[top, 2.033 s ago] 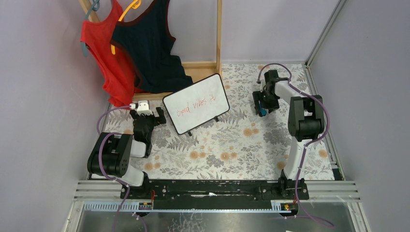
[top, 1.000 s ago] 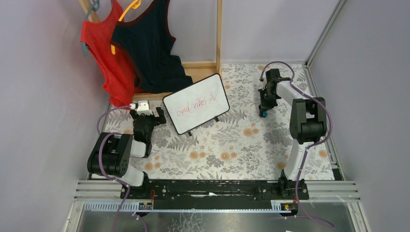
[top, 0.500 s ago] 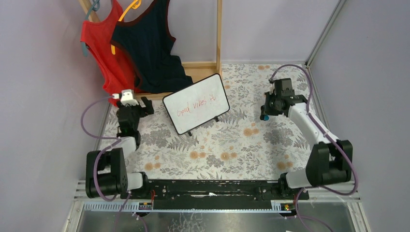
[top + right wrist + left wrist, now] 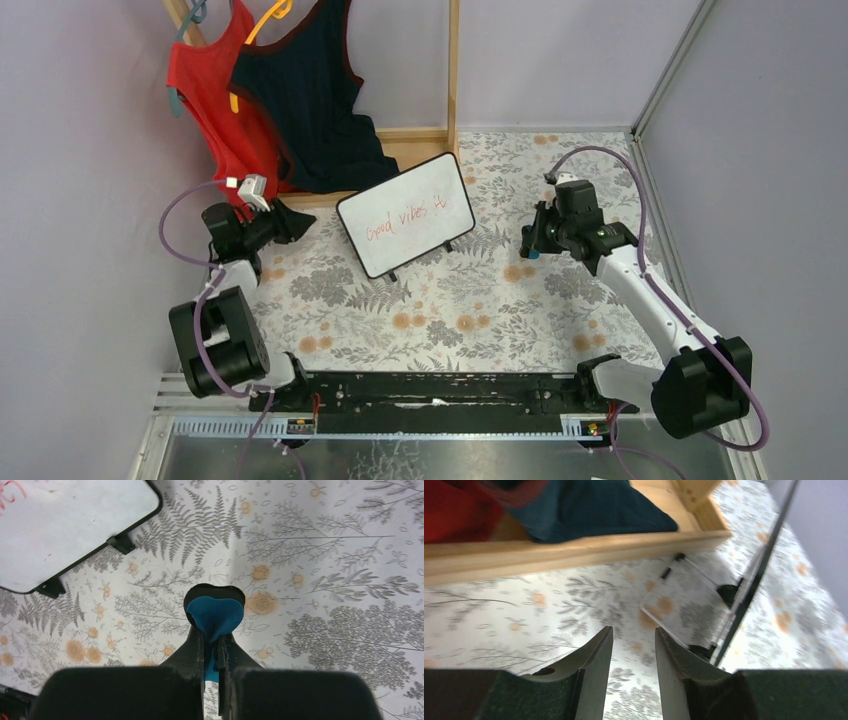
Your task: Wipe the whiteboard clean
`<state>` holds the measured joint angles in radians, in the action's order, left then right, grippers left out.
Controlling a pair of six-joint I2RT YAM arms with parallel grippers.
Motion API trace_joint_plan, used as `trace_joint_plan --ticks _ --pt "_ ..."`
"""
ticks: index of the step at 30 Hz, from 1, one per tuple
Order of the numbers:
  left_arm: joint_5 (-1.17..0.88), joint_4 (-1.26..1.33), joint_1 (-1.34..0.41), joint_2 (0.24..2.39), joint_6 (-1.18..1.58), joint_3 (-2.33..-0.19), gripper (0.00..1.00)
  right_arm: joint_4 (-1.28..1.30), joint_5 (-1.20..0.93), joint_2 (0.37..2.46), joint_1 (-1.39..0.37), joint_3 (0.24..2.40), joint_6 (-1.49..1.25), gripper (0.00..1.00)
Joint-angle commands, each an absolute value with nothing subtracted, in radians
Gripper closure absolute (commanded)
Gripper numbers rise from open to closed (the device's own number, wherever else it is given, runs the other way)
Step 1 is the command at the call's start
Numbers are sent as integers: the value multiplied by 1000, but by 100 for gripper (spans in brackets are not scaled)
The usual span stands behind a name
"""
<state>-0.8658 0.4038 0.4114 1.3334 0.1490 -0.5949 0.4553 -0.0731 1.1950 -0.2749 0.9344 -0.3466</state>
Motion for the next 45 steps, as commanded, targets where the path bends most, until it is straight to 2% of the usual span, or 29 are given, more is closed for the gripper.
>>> trace_joint_plan --ticks 1,4,8,10,16,22,24,27,32,45 --pt "-1160 458 421 1413 287 -645 64 401 -44 1166 -343 922 -384 100" --pt "-1200 498 421 1425 304 -654 66 385 -18 1163 -372 909 -393 100" --pt "-1237 518 420 1423 323 -670 77 371 -10 1176 -390 916 -399 100" --pt "-1255 532 421 1422 342 -678 77 371 -3 1187 -397 926 -399 100" --pt "-1286 684 417 1423 471 -662 65 365 8 1218 -410 954 -399 100" --pt "-1292 713 405 1435 486 -676 43 364 6 1256 -422 984 -398 100" --pt "-1298 711 391 1437 480 -683 39 362 8 1262 -424 991 -400 100" --pt "-1302 621 362 1434 409 -714 38 361 11 1265 -424 998 -402 100" --pt "-1254 139 282 1435 -9 -841 38 364 11 1273 -426 1008 -400 100" --pt "-1238 124 253 1494 -24 -874 43 370 15 1278 -427 1016 -396 100"
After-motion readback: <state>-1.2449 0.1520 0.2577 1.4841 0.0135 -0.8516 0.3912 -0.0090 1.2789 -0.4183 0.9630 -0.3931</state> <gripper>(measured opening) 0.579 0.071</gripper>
